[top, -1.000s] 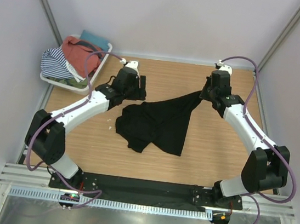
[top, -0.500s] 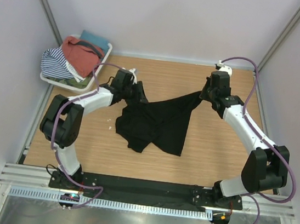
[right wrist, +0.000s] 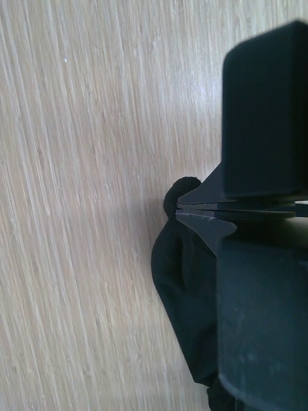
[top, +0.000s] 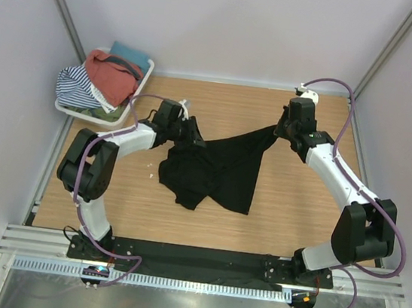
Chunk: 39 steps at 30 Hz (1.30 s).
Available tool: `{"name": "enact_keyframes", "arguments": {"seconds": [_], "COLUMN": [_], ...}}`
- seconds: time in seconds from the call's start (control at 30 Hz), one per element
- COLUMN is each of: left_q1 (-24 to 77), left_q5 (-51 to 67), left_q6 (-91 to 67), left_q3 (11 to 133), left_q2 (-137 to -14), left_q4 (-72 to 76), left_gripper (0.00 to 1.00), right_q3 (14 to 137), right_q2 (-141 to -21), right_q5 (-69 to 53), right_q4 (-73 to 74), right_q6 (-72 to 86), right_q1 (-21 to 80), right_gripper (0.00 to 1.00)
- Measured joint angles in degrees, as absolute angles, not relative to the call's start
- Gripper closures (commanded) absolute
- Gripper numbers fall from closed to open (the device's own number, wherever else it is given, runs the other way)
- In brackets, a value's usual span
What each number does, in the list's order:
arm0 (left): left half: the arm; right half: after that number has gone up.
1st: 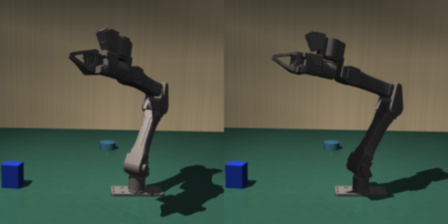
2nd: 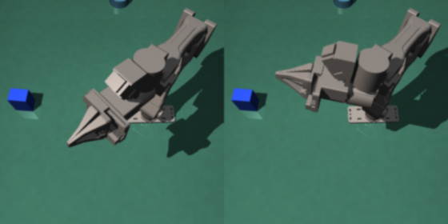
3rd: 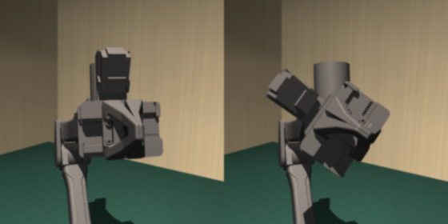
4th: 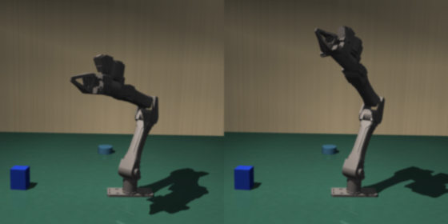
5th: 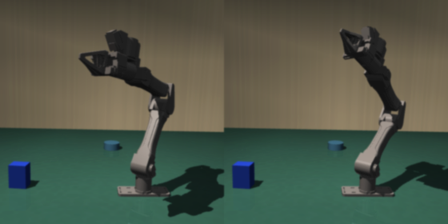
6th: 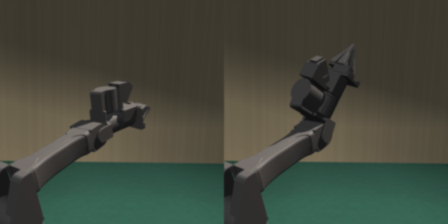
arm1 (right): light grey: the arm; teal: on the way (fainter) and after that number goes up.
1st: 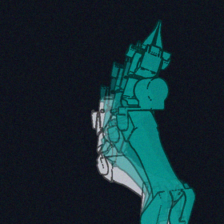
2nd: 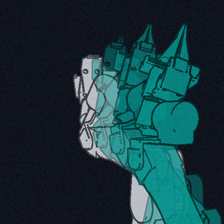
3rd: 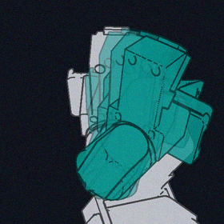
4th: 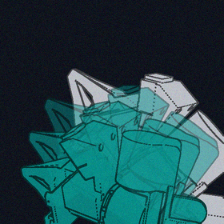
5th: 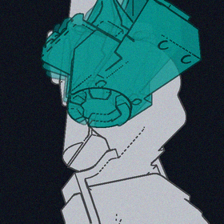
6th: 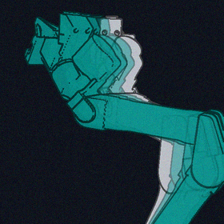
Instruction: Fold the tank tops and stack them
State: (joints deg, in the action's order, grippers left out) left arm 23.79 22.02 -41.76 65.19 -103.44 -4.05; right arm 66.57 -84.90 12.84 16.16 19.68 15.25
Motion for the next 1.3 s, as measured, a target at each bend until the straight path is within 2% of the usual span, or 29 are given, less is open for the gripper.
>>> {"name": "enact_keyframes", "arguments": {"seconds": [0.3, 0.33, 0.37, 0.43, 0.53, 0.63, 0.67, 0.77, 0.83, 0.97, 1.03, 1.23, 1.3], "left_q1": [23.8, 23.8, 23.8, 23.7, 23.7, 23.7, 23.7, 23.7, 23.7, 23.7, 23.7, 23.7, 23.7], "left_q5": [21.4, 21.3, 21.2, 20.9, 20.3, 19.9, 19.9, 19.9, 19.9, 20.1, 20.1, 20.2, 20.6], "left_q6": [-42.0, -42.0, -42.0, -41.9, -41.8, -41.8, -41.8, -41.8, -41.7, -41.8, -41.7, -41.8, -42.1], "left_q3": [63.4, 63.4, 63.4, 63.4, 63.4, 63.4, 63.4, 63.4, 63.4, 63.4, 63.4, 63.4, 63.4], "left_q2": [-103.4, -103.4, -103.3, -103.3, -102.9, -102.0, -101.8, -101.5, -101.5, -101.5, -101.5, -101.5, -101.5], "left_q4": [-4.1, -4.2, -4.3, -4.6, -5.2, -5.7, -5.7, -5.8, -6.1, -6.2, -6.2, -6.3, -6.3], "left_gripper": [0.59, 0.58, 0.52, 0.45, 0.44, 0.51, 0.59, 0.71, 0.71, 0.55, 0.54, 0.76, 1.00], "right_q3": [66.6, 66.6, 66.6, 66.6, 66.6, 66.6, 66.6, 66.6, 66.6, 66.6, 66.6, 66.6, 66.6], "right_q2": [-84.9, -84.9, -84.9, -84.9, -84.9, -84.9, -84.9, -85.0, -85.2, -85.3, -85.3, -85.3, -85.3], "right_q5": [12.8, 12.8, 12.8, 12.8, 12.7, 12.7, 12.7, 12.6, 12.5, 12.4, 12.4, 12.3, 12.2], "right_q4": [15.5, 15.4, 15.4, 15.4, 15.4, 15.4, 15.4, 15.4, 15.4, 15.4, 15.4, 15.4, 15.5], "right_q6": [19.7, 19.7, 19.7, 19.7, 19.7, 19.7, 19.7, 19.7, 19.7, 19.7, 19.7, 19.7, 19.7], "right_q1": [15.2, 15.2, 15.2, 15.2, 15.2, 15.2, 15.2, 15.2, 15.2, 15.2, 15.2, 15.2, 15.2], "right_gripper": [0.99, 0.99, 0.99, 0.99, 0.99, 0.99, 0.99, 0.99, 0.99, 0.99, 0.99, 0.99, 0.99]}}
